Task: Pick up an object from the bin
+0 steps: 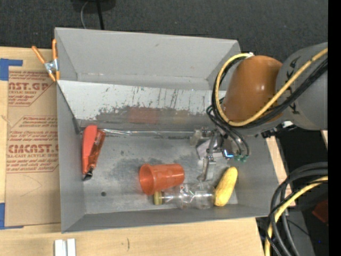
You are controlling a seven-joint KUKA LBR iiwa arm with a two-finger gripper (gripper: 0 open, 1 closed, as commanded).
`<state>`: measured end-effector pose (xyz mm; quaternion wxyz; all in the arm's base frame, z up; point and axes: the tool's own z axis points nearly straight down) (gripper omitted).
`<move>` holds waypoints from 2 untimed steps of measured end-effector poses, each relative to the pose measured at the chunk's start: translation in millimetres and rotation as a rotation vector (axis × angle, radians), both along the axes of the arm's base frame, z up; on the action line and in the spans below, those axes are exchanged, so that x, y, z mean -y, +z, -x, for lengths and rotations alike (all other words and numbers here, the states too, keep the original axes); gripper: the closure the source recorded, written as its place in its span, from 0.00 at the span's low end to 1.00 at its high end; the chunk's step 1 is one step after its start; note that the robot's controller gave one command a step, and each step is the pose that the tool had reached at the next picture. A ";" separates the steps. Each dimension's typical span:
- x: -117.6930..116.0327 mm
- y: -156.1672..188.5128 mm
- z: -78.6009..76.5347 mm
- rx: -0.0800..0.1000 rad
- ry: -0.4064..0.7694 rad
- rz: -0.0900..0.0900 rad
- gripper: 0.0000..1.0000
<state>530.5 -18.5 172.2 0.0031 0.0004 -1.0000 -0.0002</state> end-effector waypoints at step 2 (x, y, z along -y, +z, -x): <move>-18.3 -1.8 7.5 0.009 0.040 0.003 0.00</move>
Offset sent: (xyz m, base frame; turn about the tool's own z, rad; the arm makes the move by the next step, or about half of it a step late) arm -0.0349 0.0842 -0.0218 -0.1706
